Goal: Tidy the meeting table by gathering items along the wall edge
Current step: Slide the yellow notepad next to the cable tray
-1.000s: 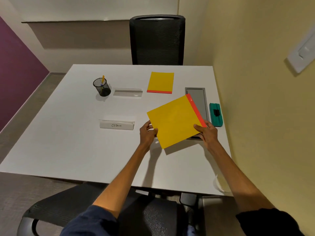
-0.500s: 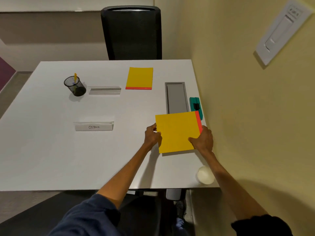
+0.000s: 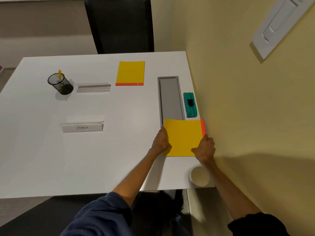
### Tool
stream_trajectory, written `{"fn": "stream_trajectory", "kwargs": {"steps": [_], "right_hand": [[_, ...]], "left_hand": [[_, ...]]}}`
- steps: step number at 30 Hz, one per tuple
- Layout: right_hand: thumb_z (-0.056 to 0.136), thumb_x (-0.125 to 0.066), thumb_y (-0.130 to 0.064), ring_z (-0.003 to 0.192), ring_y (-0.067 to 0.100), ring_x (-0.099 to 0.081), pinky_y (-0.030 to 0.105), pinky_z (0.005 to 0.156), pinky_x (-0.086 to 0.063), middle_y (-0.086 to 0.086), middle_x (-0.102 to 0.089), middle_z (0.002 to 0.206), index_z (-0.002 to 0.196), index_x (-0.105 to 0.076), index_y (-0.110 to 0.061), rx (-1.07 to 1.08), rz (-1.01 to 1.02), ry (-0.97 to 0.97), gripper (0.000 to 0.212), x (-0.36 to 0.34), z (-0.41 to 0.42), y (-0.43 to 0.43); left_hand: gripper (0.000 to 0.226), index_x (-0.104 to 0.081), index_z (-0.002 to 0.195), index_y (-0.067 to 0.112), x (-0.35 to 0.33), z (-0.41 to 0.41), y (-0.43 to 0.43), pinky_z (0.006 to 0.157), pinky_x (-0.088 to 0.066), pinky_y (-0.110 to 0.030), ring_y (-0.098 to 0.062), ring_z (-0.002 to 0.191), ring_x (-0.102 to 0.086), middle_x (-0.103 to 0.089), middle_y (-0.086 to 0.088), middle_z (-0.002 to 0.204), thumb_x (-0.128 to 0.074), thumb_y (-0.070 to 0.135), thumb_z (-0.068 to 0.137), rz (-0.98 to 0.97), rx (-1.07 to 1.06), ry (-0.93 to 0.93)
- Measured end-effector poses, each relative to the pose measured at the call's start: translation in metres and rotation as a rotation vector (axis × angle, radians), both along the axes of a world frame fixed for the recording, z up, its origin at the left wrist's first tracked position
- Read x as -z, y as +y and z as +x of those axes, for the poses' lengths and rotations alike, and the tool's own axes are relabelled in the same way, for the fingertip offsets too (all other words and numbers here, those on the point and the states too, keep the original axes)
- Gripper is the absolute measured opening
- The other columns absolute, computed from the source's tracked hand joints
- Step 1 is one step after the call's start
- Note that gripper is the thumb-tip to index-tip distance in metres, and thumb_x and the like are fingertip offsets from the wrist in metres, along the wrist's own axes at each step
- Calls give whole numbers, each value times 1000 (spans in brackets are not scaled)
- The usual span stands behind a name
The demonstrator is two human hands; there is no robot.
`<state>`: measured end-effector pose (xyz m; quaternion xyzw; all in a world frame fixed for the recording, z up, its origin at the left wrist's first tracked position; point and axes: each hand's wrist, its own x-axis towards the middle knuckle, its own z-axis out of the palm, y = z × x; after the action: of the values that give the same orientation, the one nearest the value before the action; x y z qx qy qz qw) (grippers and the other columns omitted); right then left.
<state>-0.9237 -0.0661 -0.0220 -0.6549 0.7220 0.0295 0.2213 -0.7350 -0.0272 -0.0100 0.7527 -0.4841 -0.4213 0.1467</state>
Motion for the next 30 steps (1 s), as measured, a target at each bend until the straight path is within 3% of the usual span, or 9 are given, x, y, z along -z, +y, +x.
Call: {"fn": "stream_trajectory", "kwargs": {"steps": [2,5,11,15,20,26,30], "right_hand": [[73,-82,-20,119,33,-52,40,92,-50,19,-49,131,138,-37,-3,-15,17,13,81,3,-2,-1],[77,-80,-21,123,31,-49,37,97,-48,18,-47,134,142,-34,-4,-51,56,0,81,8,-5,-3],[85,-71,-21,143,30,-30,36,112,-40,15,-27,156,152,-23,-7,-188,42,7,84,12,-4,-3],[90,-67,-35,151,26,-17,37,120,-29,7,-15,164,155,-23,-13,-317,112,-63,81,14,1,-5],[91,-65,-41,153,26,-14,38,122,-25,6,-12,165,156,-20,-17,-336,127,-64,83,17,1,-8],[90,-66,-41,153,24,-13,36,123,-22,5,-11,165,157,-19,-17,-327,131,-71,85,17,-7,-13],[91,-65,-42,153,23,-14,35,122,-22,4,-11,165,157,-19,-17,-331,119,-61,84,18,-7,-13]], "left_hand": [[107,3,154,2,6,-4,2,107,-42,-43,-35,136,-41,-33,-19,150,-76,12,83,34,11,-24],[111,4,154,2,14,-6,5,110,-40,-43,-36,138,-36,-28,-20,152,-78,12,80,54,-8,-48],[105,-10,151,0,18,-12,4,104,-45,-41,-34,132,-39,-30,-21,146,-82,16,76,-10,-4,-167],[105,-8,152,0,19,-14,3,104,-44,-41,-35,132,-39,-29,-21,147,-81,16,78,-28,4,-167],[89,-28,146,3,24,-11,7,105,-43,-37,-34,133,-37,-32,-19,148,-82,22,77,-46,63,-166],[90,-34,147,5,26,-13,7,114,-34,-45,-35,143,-22,-20,-17,157,-84,26,75,-27,162,-163],[83,-42,141,4,28,-16,7,111,-39,-45,-36,139,-27,-26,-16,153,-85,28,73,-35,178,-193]]}}
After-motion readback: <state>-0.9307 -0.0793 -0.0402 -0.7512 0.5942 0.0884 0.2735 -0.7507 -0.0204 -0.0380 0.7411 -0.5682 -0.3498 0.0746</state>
